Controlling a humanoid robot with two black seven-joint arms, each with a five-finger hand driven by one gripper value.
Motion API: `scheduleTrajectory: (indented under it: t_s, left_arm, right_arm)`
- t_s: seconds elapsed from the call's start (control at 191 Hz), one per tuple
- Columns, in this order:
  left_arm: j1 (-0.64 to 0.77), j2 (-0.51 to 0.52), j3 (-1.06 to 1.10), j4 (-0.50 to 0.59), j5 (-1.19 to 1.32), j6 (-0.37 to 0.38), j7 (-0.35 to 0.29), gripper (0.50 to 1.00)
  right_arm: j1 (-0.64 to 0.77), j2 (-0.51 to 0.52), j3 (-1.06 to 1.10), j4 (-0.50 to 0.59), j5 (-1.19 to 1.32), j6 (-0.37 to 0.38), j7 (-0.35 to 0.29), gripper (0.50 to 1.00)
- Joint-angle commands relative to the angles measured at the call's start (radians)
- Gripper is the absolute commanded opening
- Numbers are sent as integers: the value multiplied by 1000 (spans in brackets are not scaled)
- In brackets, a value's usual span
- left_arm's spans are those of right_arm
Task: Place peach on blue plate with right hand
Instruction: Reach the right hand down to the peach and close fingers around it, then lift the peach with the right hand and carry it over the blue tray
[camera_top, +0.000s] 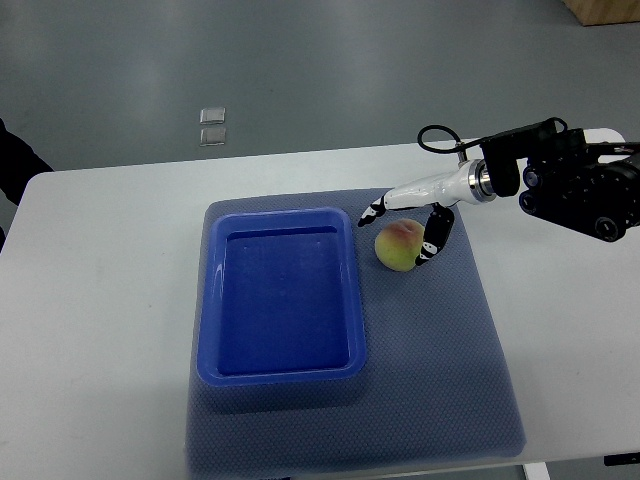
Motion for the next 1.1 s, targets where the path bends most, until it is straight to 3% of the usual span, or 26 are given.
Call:
scheduleTrajectory:
  t_s: [0.0,0.288,0.387,0.439,0.445,0.487,0.539,0.544,0.643,0.811,1.093]
  left_arm:
    - [0,0,0,0,0,0,0,1000]
    - [0,0,0,2,0,0,0,1000]
    - [0,0,0,0,0,0,0,1000]
    - [0,0,0,0,0,0,0,1000]
    - [0,0,0,0,0,0,0,1000]
    - [0,0,0,0,0,0,0,1000]
    - [0,0,0,0,0,0,0,1000]
    - [0,0,0,0,0,0,0,1000]
    - [0,0,0,2,0,0,0,1000]
    - [0,0,0,3,0,0,0,1000]
    - [0,0,0,9,0,0,0,1000]
  right_arm:
    - [0,1,-11,-4,-4,-10,0,909]
    - [-8,24,-48,-13,-19,-48,0,889]
    - [-8,30,-50,-33,-17,-63,0,817]
    - [-8,30,-50,-33,-17,-63,0,817]
    - [-9,38,-50,-33,-19,-72,0,795]
    - [-11,41,-51,-35,-17,-76,0,756]
    - [-11,41,-51,-35,-17,-76,0,756]
    - [-14,41,-57,-35,-17,-77,0,726]
    - [-14,39,-57,-44,-17,-79,0,666]
    - [4,25,-39,-42,0,-91,0,660]
    - [176,59,6,-36,67,-79,9,670]
